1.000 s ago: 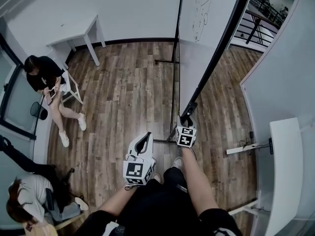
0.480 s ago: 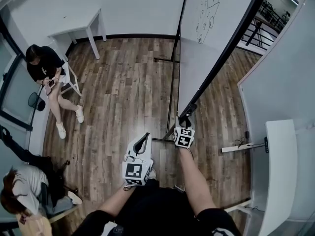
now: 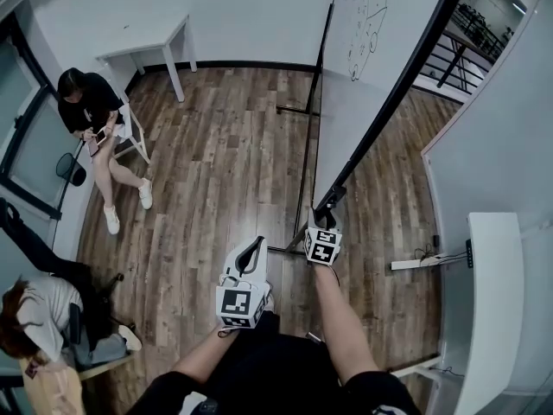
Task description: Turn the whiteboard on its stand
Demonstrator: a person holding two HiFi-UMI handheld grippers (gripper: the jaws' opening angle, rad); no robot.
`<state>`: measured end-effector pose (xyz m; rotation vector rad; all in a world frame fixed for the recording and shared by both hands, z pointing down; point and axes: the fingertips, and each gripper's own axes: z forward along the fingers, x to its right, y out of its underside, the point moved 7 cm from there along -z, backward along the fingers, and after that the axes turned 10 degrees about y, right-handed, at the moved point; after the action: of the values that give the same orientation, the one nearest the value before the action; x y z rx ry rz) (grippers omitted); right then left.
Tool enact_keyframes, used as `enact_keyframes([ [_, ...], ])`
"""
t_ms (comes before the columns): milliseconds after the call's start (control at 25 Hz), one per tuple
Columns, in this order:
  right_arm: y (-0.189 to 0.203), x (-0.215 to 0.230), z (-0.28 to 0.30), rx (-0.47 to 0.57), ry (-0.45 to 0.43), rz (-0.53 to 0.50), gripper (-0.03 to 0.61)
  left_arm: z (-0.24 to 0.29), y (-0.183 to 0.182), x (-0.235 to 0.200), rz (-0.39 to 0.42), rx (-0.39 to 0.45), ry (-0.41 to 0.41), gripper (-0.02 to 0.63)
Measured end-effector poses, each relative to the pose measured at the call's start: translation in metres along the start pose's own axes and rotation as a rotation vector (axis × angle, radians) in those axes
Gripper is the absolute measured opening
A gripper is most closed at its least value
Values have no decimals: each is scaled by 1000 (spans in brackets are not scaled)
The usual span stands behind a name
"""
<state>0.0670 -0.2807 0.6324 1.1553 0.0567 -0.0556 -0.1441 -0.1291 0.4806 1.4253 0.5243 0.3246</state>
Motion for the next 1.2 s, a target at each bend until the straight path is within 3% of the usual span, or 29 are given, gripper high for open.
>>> enact_keyframes([
  [320,48,4,-54,20,-18,-1,193,-62,30,51,36,17,-37,18],
  [1200,123,-14,-229,34,-75,-9,192,-238,66,160,43,55,-136,18],
])
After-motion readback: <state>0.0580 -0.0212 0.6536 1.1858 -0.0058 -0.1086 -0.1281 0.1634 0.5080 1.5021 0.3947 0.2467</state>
